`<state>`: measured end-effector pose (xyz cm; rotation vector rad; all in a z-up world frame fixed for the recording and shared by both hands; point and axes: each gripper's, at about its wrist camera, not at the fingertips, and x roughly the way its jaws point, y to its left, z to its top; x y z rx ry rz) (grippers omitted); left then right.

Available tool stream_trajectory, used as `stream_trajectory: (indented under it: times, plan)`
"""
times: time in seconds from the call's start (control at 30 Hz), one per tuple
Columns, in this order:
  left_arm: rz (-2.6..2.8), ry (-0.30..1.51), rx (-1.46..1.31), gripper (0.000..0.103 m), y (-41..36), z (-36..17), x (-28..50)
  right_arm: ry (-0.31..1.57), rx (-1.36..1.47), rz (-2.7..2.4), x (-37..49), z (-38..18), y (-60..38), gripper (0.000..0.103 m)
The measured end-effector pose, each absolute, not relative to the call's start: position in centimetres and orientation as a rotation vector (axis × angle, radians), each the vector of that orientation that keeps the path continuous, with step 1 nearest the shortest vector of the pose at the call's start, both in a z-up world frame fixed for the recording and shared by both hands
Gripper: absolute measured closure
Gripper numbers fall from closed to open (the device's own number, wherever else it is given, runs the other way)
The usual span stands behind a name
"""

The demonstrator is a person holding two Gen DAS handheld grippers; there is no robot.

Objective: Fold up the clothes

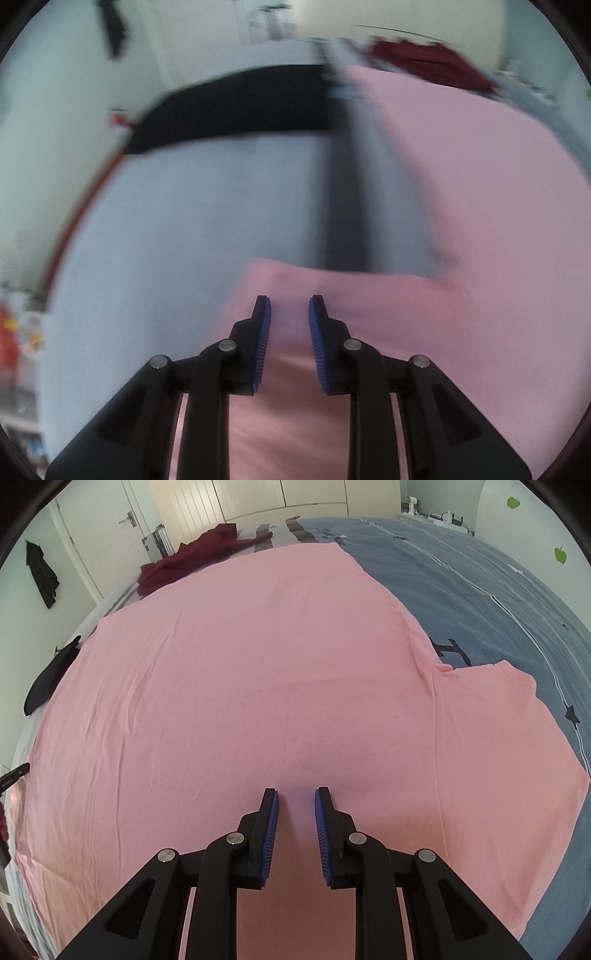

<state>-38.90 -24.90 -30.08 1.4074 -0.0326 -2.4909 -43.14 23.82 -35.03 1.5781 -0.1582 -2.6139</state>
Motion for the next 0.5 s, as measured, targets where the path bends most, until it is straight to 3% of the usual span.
stream_trajectory:
  times: [0.27, 0.5]
  plan:
    - [-2.470, 0.073, 1.344, 0.084, -28.0, -27.1, -36.6, -0.170, 1.555, -2.625, -42.8, -35.2, 23.9, 0.084]
    - [-2.604, 0.173, 1.419, 0.084, -22.7, -24.5, -28.8, -0.183, 1.557, -2.639, -42.2, -34.5, 23.5, 0.084]
